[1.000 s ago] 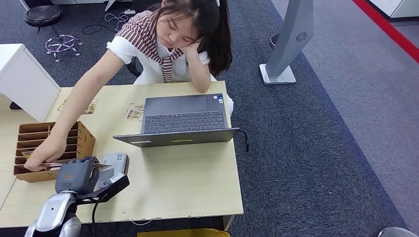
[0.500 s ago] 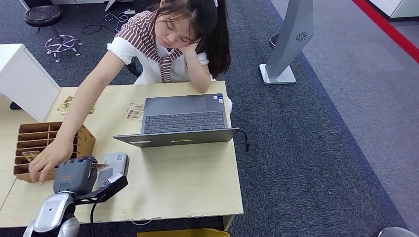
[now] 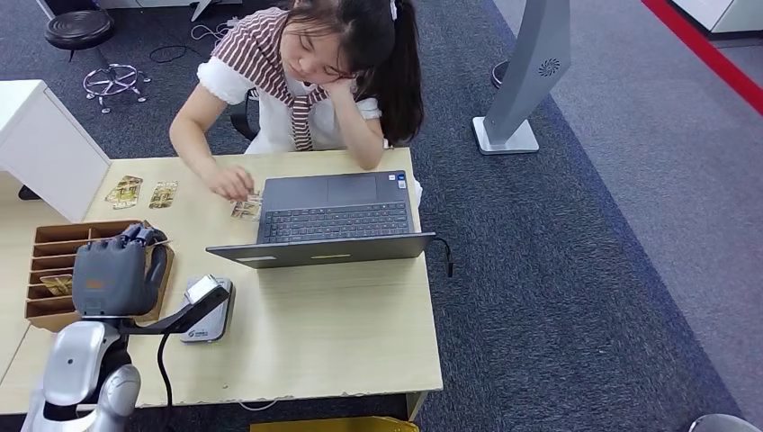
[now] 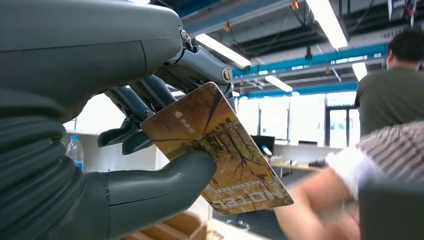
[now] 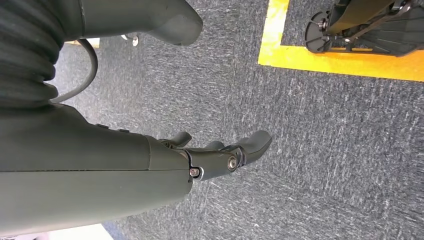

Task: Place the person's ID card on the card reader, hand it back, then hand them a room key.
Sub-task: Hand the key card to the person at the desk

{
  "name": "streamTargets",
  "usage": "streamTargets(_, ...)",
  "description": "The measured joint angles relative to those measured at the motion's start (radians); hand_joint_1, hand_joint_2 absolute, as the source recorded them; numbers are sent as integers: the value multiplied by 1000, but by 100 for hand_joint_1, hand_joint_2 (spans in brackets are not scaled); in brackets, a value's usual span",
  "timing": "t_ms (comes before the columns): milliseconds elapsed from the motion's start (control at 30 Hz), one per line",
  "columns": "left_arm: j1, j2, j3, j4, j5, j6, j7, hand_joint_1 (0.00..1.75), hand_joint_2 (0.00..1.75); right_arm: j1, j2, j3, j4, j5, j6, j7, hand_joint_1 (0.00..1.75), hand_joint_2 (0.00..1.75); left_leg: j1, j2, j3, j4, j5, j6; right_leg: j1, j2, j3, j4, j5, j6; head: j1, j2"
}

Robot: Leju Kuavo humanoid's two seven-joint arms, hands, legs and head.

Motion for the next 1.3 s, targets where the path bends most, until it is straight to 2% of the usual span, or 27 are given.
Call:
streamTargets(267,-136,9,18,5,-20,-22,8,175,175,-1,0,0,0,25,0,2,0,175,0,0,0,0,1,0,0,0,0,0,1,-1,0,0)
streamTargets(433,-190,21,35,42,-23,-37,21,175,175,-2,0,0,0,31,0,10,0,175,0,0,0,0,1,0,0,0,0,1,1,-1,0,0)
streamTargets(1200,-199,36,68,118,-20,-26,25,175,175,-3,0,0,0,31,0,18,0,175,0,0,0,0,1,0,0,0,0,1,1,-1,0,0)
streamTargets(1300,-199,36,69,122,-20,-23,25,44,175,-3,0,0,0,31,0,18,0,175,0,0,0,0,1,0,0,0,0,1,1,-1,0,0)
